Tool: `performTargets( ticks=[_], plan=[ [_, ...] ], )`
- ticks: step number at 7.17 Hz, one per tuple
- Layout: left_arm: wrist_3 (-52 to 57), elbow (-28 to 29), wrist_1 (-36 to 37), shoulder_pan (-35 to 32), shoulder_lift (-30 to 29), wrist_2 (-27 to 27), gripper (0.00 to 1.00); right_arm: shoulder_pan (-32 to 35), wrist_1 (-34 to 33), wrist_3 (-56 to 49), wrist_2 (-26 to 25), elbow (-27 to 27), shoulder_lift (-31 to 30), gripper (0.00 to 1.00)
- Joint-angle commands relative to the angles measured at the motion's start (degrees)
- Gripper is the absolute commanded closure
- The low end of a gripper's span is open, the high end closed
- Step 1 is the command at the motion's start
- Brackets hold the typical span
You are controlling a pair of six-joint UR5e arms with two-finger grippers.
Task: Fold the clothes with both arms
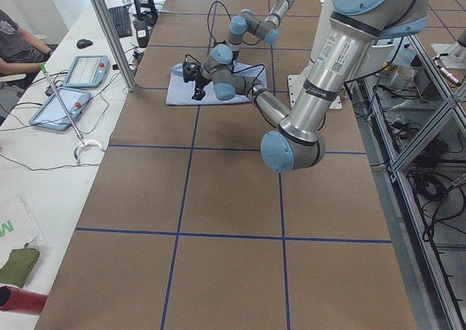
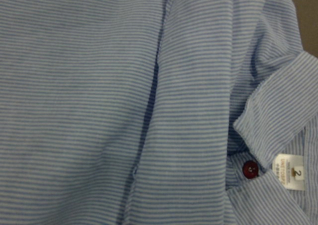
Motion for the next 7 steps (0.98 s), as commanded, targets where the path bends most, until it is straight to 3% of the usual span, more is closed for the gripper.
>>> performTargets(
  ticks=[1,2,4,7],
  plan=[
    [-0.1,0.0,0.0,0.2,-0.2,0.0,0.0,0.0,-2.8,-0.7,0.5,0.5,-0.3,0.0],
    [-0.3,0.0,0.0,0.3,-0.4,0.0,0.0,0.2,-4.0,-1.6,0.5,0.8,-0.4,0.0],
    [-0.4,0.0,0.0,0.4,-0.5,0.0,0.0,3.6,-8.2,-8.3,2.1,7.4,-4.6,0.0],
    [-0.6,-0.3,0.0,0.4,-0.7,0.0,0.0,4.8,-8.2,-9.1,2.1,8.6,-9.9,0.0]
  ],
)
